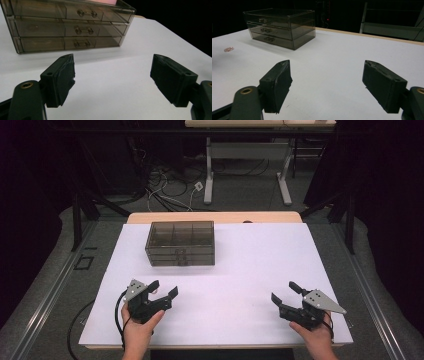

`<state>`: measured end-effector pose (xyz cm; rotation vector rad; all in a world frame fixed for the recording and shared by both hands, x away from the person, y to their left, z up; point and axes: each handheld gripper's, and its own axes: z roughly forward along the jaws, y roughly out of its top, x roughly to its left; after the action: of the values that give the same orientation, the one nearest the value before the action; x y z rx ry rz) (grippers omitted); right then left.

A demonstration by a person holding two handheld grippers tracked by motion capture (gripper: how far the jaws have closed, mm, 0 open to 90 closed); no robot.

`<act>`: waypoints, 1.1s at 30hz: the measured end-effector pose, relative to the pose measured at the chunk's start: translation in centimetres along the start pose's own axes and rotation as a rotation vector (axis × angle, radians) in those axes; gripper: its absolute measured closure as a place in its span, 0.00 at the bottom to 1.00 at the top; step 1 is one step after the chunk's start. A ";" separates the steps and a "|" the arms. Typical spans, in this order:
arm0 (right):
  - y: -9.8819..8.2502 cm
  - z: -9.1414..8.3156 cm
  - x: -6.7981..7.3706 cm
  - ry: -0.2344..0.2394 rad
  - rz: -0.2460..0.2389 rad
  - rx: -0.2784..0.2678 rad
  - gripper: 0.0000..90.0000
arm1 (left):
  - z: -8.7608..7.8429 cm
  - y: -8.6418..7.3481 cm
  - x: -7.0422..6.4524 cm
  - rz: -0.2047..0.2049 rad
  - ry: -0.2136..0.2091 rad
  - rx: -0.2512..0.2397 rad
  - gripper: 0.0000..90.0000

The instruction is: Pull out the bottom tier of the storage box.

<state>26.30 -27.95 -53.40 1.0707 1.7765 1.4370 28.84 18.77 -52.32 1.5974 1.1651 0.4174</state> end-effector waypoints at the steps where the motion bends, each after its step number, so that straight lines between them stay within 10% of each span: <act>1: 0.0 0.0 0.0 -0.003 0.001 0.000 0.25 | 0.0 0.2 0.1 -0.010 0.000 -0.001 0.24; 16: 0.0 0.0 0.1 0.000 0.005 0.006 0.26 | 0.9 2.9 0.9 -0.026 0.027 0.050 0.35; 33: 0.0 0.0 0.0 0.004 0.013 0.012 0.26 | 3.4 4.7 0.9 -0.185 0.007 0.098 0.42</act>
<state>26.25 -27.92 -53.37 1.0887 1.7861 1.4389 34.04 17.88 -49.74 1.5554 1.3432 0.2483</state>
